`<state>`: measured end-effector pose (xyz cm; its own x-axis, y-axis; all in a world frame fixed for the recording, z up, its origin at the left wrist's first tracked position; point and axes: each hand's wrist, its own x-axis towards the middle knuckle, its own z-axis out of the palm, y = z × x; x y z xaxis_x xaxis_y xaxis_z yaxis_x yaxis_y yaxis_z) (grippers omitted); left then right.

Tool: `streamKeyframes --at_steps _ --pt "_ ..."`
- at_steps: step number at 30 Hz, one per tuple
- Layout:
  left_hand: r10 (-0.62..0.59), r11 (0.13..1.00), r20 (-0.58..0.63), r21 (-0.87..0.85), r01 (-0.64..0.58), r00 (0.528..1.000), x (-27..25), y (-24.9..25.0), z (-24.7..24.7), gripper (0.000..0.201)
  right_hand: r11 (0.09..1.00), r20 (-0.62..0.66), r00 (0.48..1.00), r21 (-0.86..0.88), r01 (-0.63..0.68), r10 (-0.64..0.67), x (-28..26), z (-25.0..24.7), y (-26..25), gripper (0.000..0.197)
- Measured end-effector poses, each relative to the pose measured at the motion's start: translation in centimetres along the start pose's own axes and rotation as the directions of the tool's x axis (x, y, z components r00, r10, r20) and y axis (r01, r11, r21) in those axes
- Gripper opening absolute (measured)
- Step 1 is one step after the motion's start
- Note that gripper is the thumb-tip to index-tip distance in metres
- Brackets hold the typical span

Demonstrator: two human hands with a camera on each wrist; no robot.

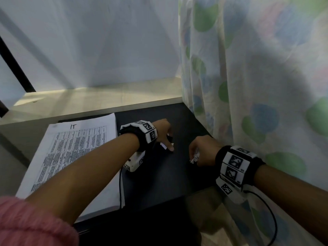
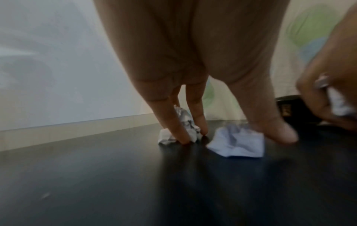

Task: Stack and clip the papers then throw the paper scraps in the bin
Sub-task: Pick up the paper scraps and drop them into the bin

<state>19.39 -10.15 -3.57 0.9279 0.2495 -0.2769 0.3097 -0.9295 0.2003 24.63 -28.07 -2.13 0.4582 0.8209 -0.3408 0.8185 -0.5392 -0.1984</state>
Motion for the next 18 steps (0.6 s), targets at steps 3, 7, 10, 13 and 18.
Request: streamKeyframes --at_steps 3,7,10,13,18 --pt "0.002 1.000 0.023 -0.010 -0.001 1.000 -2.6 0.4 0.2 0.061 0.998 -0.040 0.998 0.038 -0.044 0.046 -0.2 -0.1 -0.4 0.016" --pt "-0.010 1.000 0.018 -0.018 0.010 1.000 -5.4 0.4 0.7 0.051 0.992 -0.056 0.994 0.085 -0.092 0.097 -0.7 -0.3 -1.5 0.015" --pt "-0.029 0.998 -0.009 -0.049 0.029 1.000 -7.1 0.7 1.0 0.036 0.989 -0.082 0.990 0.102 -0.106 0.115 -1.2 -0.2 -2.9 0.014" --pt "-0.044 0.998 -0.023 -0.044 0.043 0.999 -8.9 1.4 0.8 0.031 0.980 -0.093 0.989 0.172 -0.099 0.116 -1.9 0.0 -4.2 0.015" --pt "-0.051 0.995 -0.212 -0.097 0.030 0.976 -13.2 1.1 -1.6 0.026 0.907 -0.190 0.975 0.422 -0.022 0.112 -3.8 0.1 -6.4 0.009"
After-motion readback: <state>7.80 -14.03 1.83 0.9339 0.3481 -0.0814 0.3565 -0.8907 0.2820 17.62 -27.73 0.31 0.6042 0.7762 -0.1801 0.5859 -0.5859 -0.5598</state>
